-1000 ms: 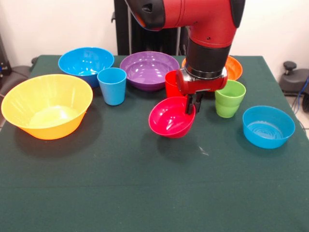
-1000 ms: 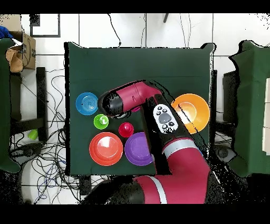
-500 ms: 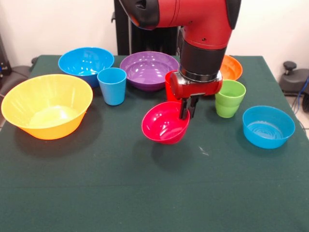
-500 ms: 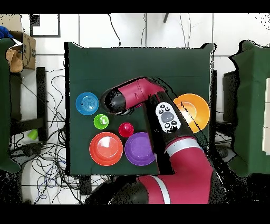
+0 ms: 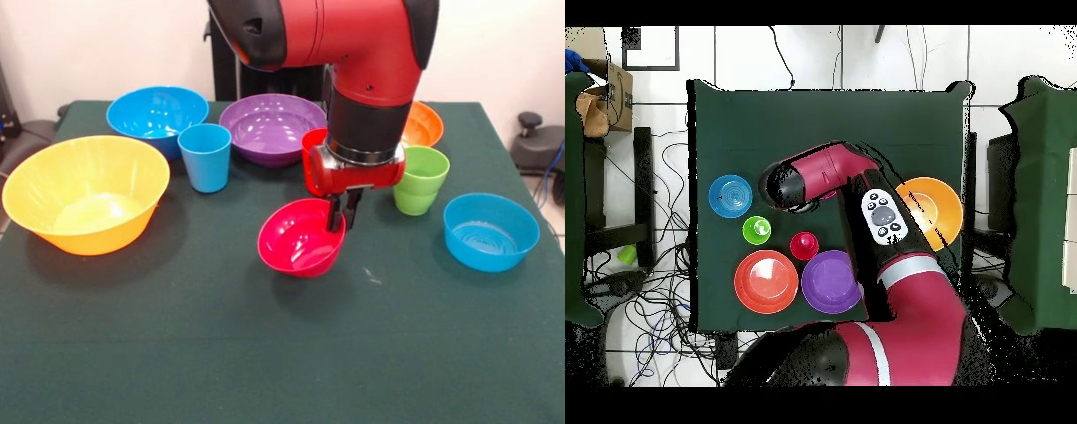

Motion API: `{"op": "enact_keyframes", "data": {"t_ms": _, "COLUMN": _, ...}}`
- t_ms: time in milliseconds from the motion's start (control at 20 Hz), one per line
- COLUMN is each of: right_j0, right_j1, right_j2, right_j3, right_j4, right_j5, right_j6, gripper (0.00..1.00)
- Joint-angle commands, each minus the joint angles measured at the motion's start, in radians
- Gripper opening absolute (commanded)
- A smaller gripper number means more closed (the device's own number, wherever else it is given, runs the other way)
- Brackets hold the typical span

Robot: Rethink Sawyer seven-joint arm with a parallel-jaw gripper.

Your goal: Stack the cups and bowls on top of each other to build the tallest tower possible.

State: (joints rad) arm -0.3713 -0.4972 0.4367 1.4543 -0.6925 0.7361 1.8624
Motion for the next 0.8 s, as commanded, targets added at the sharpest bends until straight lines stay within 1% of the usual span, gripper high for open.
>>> {"op": "enact_keyframes", "data": {"t_ms": 50, "right_j0": 0.003, "right_j1": 0.047, "right_j2": 0.029, "right_j3": -0.083, "right_j4": -0.108, "right_j5": 0.022, "right_j6": -0.265, "gripper": 0.0}}
{"op": "enact_keyframes", "data": {"t_ms": 200, "right_j0": 0.004, "right_j1": 0.046, "right_j2": 0.022, "right_j3": -0.083, "right_j4": -0.113, "right_j5": 0.017, "right_j6": -0.262, "gripper": 0.0}}
{"op": "enact_keyframes", "data": {"t_ms": 350, "right_j0": 0.007, "right_j1": 0.045, "right_j2": 0.013, "right_j3": -0.083, "right_j4": -0.116, "right_j5": 0.037, "right_j6": -0.269, "gripper": 0.0}}
{"op": "enact_keyframes", "data": {"t_ms": 400, "right_j0": 0.007, "right_j1": 0.045, "right_j2": 0.011, "right_j3": -0.083, "right_j4": -0.117, "right_j5": 0.039, "right_j6": -0.271, "gripper": 1.0}}
{"op": "enact_keyframes", "data": {"t_ms": 800, "right_j0": 0.007, "right_j1": 0.048, "right_j2": 0.007, "right_j3": -0.09, "right_j4": -0.121, "right_j5": 0.069, "right_j6": -0.28, "gripper": 1.0}}
